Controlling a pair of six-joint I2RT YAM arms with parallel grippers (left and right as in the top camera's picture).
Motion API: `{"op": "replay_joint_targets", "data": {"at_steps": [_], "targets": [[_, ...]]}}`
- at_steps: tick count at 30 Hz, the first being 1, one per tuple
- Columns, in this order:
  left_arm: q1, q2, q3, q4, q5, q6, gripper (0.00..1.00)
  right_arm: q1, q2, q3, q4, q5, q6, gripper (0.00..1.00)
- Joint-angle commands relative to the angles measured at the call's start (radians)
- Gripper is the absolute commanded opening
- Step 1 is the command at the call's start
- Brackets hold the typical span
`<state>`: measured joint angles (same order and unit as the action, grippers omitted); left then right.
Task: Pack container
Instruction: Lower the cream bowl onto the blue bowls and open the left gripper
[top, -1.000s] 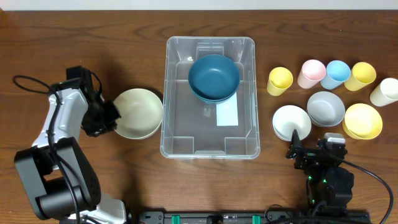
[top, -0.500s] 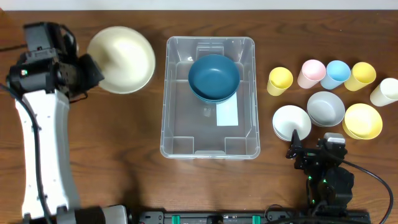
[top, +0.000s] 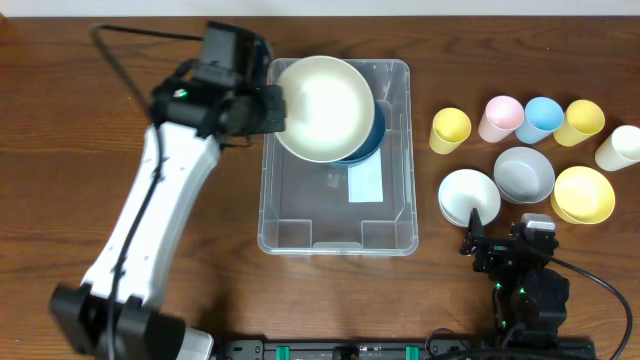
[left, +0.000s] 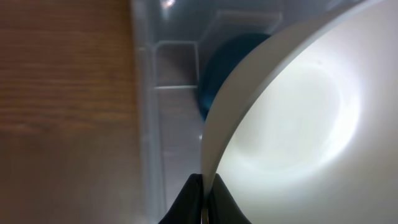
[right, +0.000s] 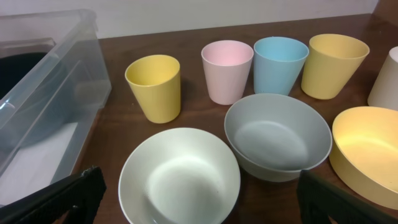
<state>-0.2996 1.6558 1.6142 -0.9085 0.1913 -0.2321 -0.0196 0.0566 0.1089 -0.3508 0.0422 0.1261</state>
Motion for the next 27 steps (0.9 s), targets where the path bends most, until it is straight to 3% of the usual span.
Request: {"op": "replay_joint_targets", "data": {"at_steps": [1, 11, 22, 23, 25, 26, 27], "targets": [[-0.027, 0.086, -0.002, 0.040, -0.007, -0.011, 0.06, -0.009, -0.006, -0.003, -0.001, 0.006, 0.011, 0.99], [-0.096, 0.208, -0.002, 0.171, 0.006, -0.017, 0.06, -0.009, -0.006, -0.003, -0.001, 0.006, 0.011, 0.99], [-0.092, 0.206, -0.002, 0.174, -0.024, -0.017, 0.06, -0.009, -0.006, -0.003, -0.001, 0.006, 0.011, 0.99], [-0.092, 0.206, -0.002, 0.175, -0.027, -0.017, 0.12, -0.009, -0.006, -0.003, -0.001, 0.006, 0.011, 0.99], [-0.092, 0.204, 0.001, 0.181, -0.028, -0.016, 0.41, -0.009, -0.006, -0.003, -0.001, 0.006, 0.011, 0.99], [-0.090, 0.201, 0.005, 0.181, -0.032, -0.017, 0.48, -0.009, -0.006, -0.003, -0.001, 0.006, 0.011, 0.99], [-0.088, 0.196, 0.009, 0.181, -0.036, -0.017, 0.49, -0.009, -0.006, -0.003, -0.001, 0.006, 0.011, 0.99]]}}
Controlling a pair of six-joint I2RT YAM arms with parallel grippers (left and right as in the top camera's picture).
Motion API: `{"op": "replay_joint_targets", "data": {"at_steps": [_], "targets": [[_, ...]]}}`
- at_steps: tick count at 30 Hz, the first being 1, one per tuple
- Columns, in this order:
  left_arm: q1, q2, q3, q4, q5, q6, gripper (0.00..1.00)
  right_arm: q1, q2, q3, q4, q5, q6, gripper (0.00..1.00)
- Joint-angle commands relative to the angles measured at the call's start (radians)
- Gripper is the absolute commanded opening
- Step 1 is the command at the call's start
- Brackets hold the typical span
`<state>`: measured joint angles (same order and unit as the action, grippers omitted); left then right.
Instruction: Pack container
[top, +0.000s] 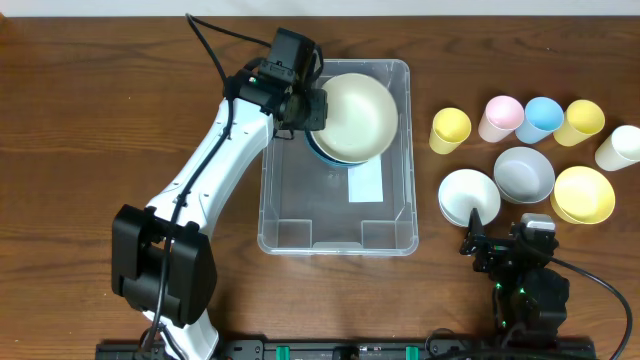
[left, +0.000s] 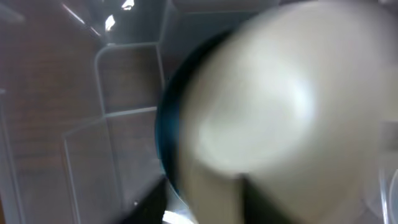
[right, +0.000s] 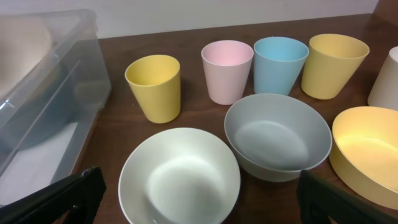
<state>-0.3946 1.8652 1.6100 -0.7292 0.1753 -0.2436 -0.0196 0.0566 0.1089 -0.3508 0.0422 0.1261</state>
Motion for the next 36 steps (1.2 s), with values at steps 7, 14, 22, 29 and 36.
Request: {"op": "replay_joint_targets", "data": {"at_steps": [7, 14, 22, 29, 36], "targets": [[0.066, -0.135, 0.098, -0.067, -0.034, -0.005, 0.49, -0.009, -0.006, -0.003, -0.001, 0.006, 0.011, 0.99], [0.231, -0.344, 0.128, -0.196, -0.143, -0.005, 0.58, -0.009, -0.006, -0.003, -0.001, 0.006, 0.011, 0.99], [0.563, -0.462, 0.128, -0.363, -0.188, -0.038, 0.66, -0.009, -0.006, -0.003, -0.001, 0.006, 0.011, 0.99], [0.754, -0.447, 0.117, -0.438, -0.188, -0.047, 0.98, -0.009, -0.006, -0.003, -0.001, 0.006, 0.011, 0.99], [0.784, -0.446, 0.109, -0.438, -0.188, -0.047, 0.98, -0.009, -0.006, -0.003, -0.001, 0.006, 0.011, 0.99]]}}
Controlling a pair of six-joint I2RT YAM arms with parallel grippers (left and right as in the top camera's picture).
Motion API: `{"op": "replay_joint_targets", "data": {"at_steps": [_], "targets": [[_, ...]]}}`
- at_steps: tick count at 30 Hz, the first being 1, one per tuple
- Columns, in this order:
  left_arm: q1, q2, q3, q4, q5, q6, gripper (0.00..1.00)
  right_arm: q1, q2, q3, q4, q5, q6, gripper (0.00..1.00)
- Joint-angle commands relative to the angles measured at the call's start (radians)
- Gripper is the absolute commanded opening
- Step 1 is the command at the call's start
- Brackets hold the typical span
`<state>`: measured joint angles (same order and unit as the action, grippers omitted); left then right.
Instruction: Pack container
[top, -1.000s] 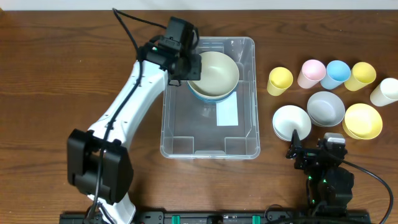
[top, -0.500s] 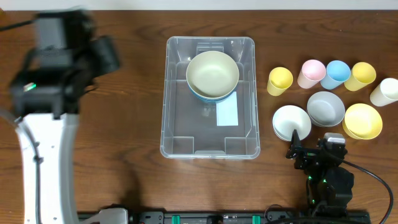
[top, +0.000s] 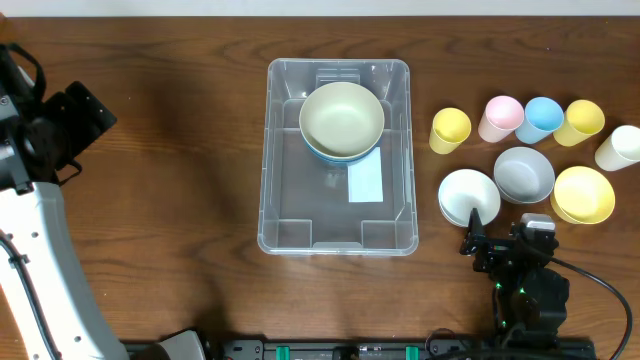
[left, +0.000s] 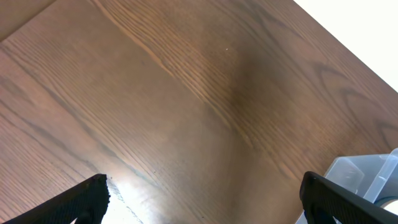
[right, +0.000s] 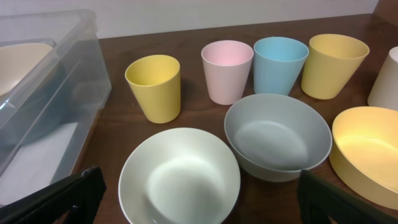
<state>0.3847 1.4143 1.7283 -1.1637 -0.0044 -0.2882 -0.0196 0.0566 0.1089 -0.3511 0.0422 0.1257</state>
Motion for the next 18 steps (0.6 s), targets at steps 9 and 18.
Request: {"op": "replay_joint_targets", "data": {"at_steps": [9, 18], "targets": [[0.005, 0.005, -0.009, -0.003, -0.008, -0.002, 0.98, -0.008, -0.006, -0.003, 0.014, -0.183, 0.225, 0.99], [0.005, 0.005, -0.009, -0.003, -0.008, -0.002, 0.98, -0.008, 0.030, 0.037, 0.055, -0.183, 0.233, 0.99]]}}
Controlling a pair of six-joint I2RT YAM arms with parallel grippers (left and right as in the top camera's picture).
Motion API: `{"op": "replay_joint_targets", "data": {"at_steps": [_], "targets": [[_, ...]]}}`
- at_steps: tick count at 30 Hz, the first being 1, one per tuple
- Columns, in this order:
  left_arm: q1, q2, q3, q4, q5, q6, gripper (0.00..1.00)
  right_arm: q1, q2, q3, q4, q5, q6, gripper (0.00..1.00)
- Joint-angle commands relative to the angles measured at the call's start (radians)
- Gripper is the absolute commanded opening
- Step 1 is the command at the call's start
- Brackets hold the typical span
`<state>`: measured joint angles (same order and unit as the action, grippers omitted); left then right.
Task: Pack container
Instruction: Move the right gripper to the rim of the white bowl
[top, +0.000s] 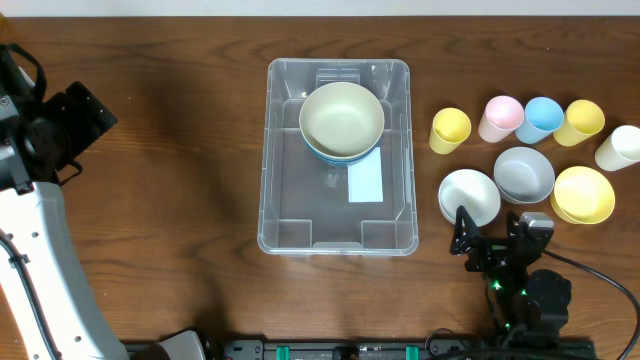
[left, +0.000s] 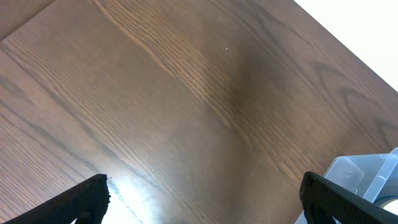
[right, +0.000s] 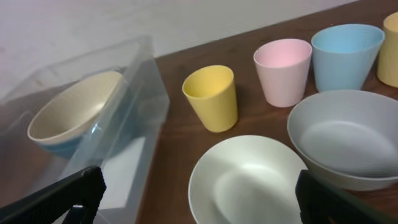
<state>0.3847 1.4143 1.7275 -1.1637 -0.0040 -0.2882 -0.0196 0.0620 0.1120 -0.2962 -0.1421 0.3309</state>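
Note:
A clear plastic container (top: 266, 170) stands mid-table. At its far end a cream bowl (top: 342, 118) sits nested in a blue bowl (top: 322, 154); the right wrist view shows the cream bowl (right: 74, 109) through the container wall (right: 146, 93). My left gripper (top: 72, 128) is far off at the table's left edge, open over bare wood (left: 202, 199). My right gripper (top: 487, 238) is open just in front of a white bowl (top: 469, 196), which lies between its fingertips (right: 199, 199) in the wrist view, untouched.
To the container's right stand a grey bowl (top: 524, 173), a yellow bowl (top: 583, 194), and a row of cups: yellow (top: 450, 130), pink (top: 500, 118), blue (top: 543, 119), yellow (top: 579, 122), white (top: 620, 148). A pale blue card (top: 366, 181) lies in the container.
My right gripper has turned a little to the left, so the container and cream bowl now fill more of its view. The left arm and all the dishes are where they were.
My left gripper was shut on the cream bowl above the container's far end. Then it was lower, over the blue bowl. Then the cream bowl lay nested in the blue one and my left gripper stood open at the far left. Now the right wrist has turned.

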Motion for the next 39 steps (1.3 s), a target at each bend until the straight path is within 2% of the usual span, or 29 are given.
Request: {"op": "replay_joint_targets", "data": {"at_steps": [1, 12, 18, 27, 30, 39], "targets": [[0.005, 0.005, -0.008, -0.003, -0.008, -0.002, 0.98, -0.008, 0.048, 0.053, -0.010, 0.019, 0.028, 0.99], [0.005, 0.005, -0.008, -0.003, -0.008, -0.002, 0.98, -0.019, 0.514, 0.410, -0.191, 0.243, 0.066, 0.99], [0.005, 0.005, -0.008, -0.003, -0.008, -0.002, 0.98, -0.122, 0.737, 0.596, -0.260, 0.172, 0.087, 0.99], [0.005, 0.005, -0.008, -0.003, -0.008, -0.002, 0.98, -0.269, 0.990, 0.606, -0.389, 0.063, 0.120, 0.99], [0.005, 0.005, -0.008, -0.003, -0.008, -0.002, 0.98, -0.267, 1.081, 0.606, -0.389, 0.017, 0.124, 0.93], [0.005, 0.005, -0.008, -0.003, -0.008, -0.002, 0.98, -0.266, 1.306, 0.602, -0.363, -0.047, 0.163, 0.82]]}}
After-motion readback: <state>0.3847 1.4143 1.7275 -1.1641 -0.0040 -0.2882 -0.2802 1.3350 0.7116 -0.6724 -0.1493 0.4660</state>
